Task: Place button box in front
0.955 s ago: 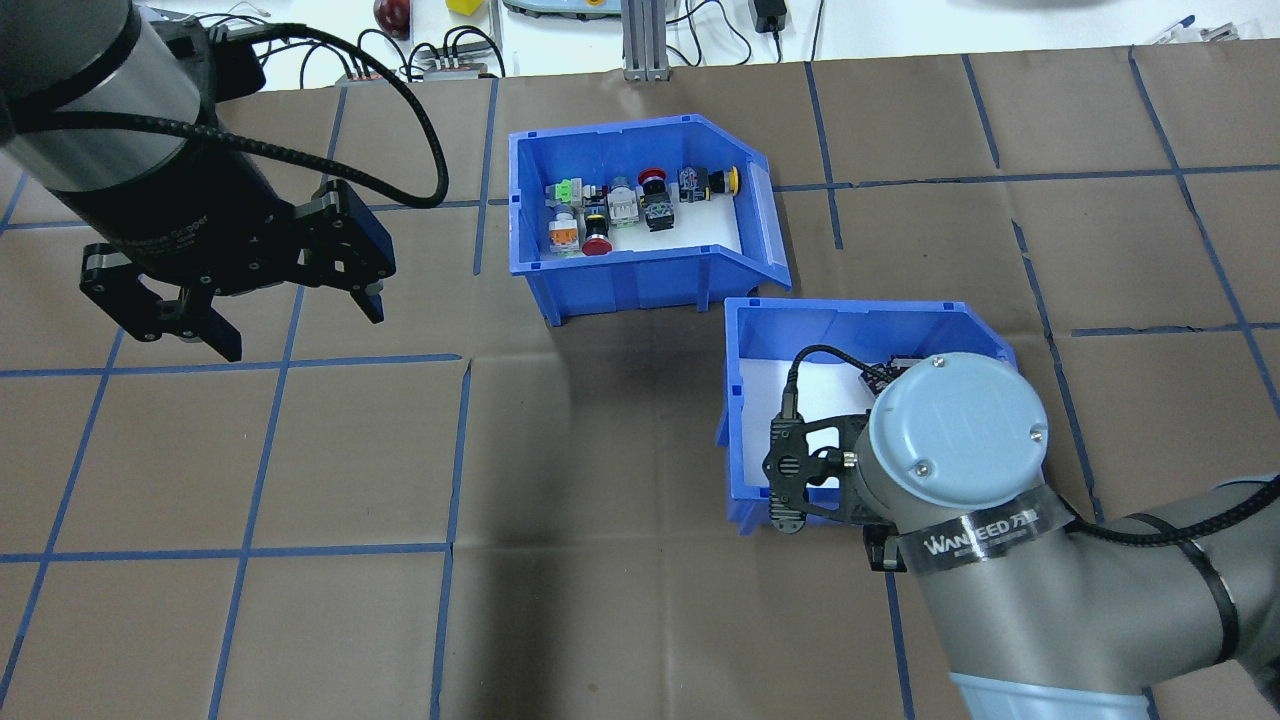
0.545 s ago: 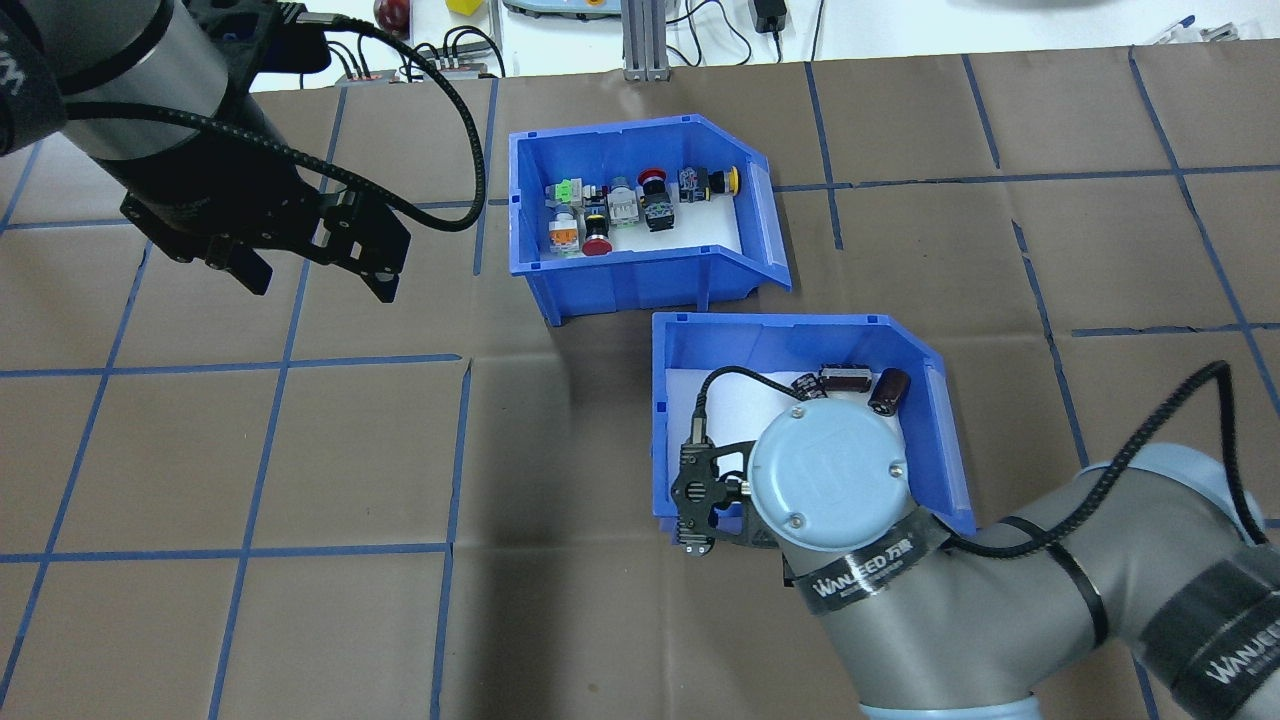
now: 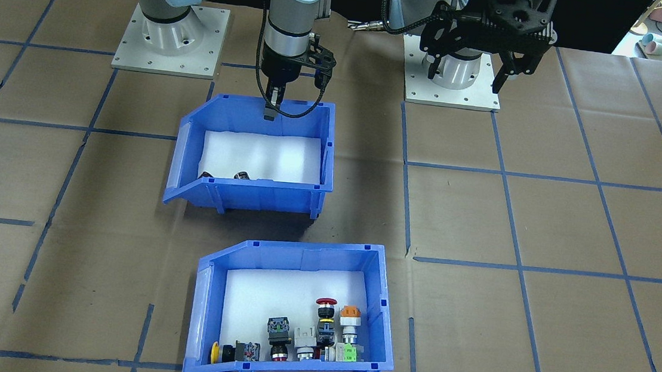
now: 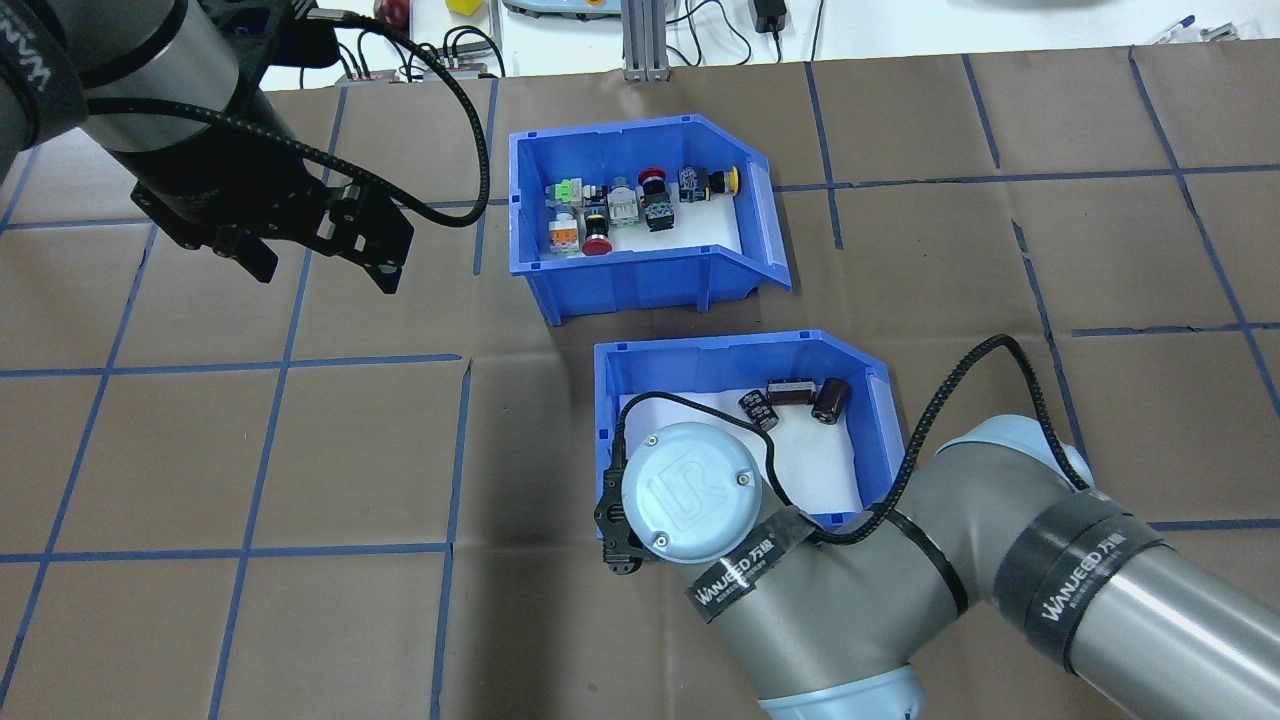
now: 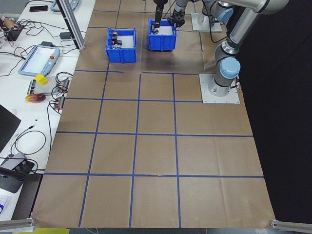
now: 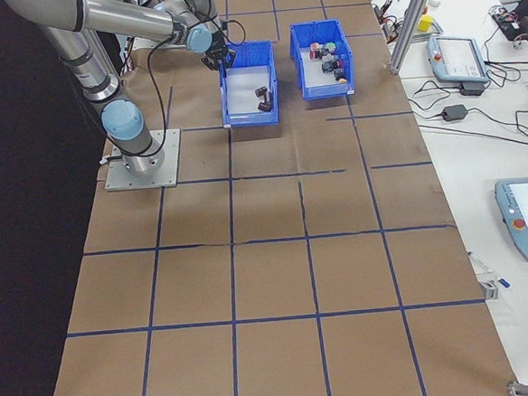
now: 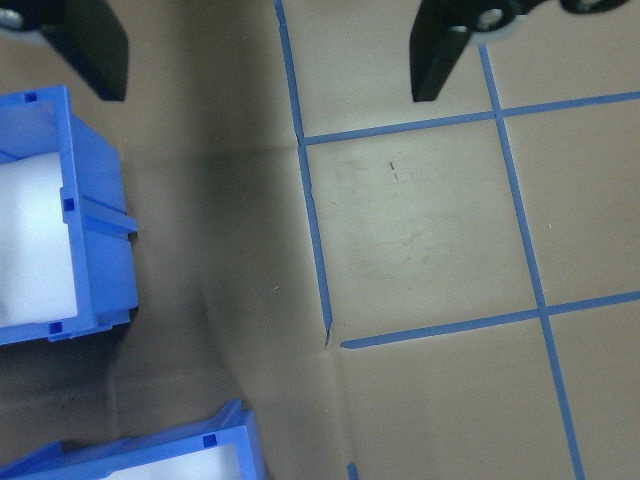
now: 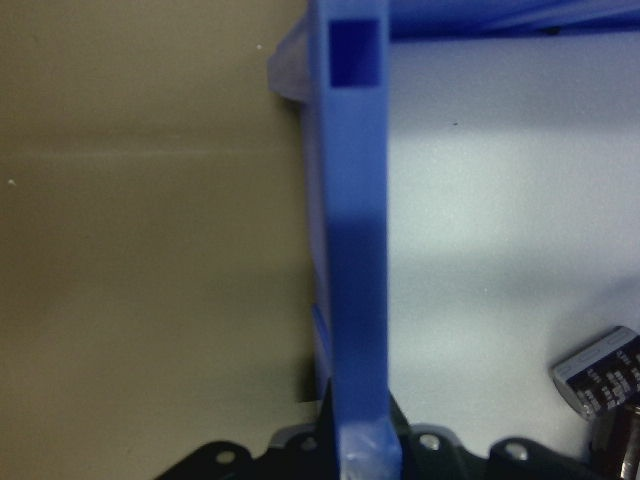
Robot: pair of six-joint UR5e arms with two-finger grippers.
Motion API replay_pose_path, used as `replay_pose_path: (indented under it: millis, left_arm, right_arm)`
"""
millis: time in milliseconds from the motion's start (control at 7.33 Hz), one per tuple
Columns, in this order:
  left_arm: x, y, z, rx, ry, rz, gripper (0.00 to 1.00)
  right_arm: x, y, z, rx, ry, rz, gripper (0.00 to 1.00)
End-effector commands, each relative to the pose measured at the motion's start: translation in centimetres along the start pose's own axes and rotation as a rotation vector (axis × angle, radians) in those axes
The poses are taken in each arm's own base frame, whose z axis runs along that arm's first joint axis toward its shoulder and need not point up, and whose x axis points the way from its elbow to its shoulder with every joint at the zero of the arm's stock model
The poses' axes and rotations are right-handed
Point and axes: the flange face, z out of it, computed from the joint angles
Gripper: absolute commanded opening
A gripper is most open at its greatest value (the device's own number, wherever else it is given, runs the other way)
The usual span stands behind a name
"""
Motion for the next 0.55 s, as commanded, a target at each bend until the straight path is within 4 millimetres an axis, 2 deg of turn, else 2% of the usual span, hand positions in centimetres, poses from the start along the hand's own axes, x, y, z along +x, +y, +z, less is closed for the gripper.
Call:
replay_pose_path:
  millis: [0, 136, 273, 409]
  left_arm:
    - [0.0, -0.04, 0.03, 0.0, 0.0, 0.0, 1.0]
    - [0.0, -0.04, 0.03, 0.0, 0.0, 0.0, 1.0]
    - [0.0, -0.03, 0.11, -0.002, 0.0, -0.003, 1.0]
    - [0.0, -0.03, 0.11, -0.002, 0.0, -0.005, 1.0]
  right_arm:
    - [-0.38, -1.53, -0.24, -0.001, 0.003, 0.005, 0.1]
    - [-0.43, -1.91, 0.35, -0.006, -0.004, 0.003, 0.1]
    - [-0.35, -1.89, 0.5, -0.011, -0.004, 0.01, 0.36]
    - [-0.35, -1.77, 0.29, -0.008, -0.003, 0.014, 0.98]
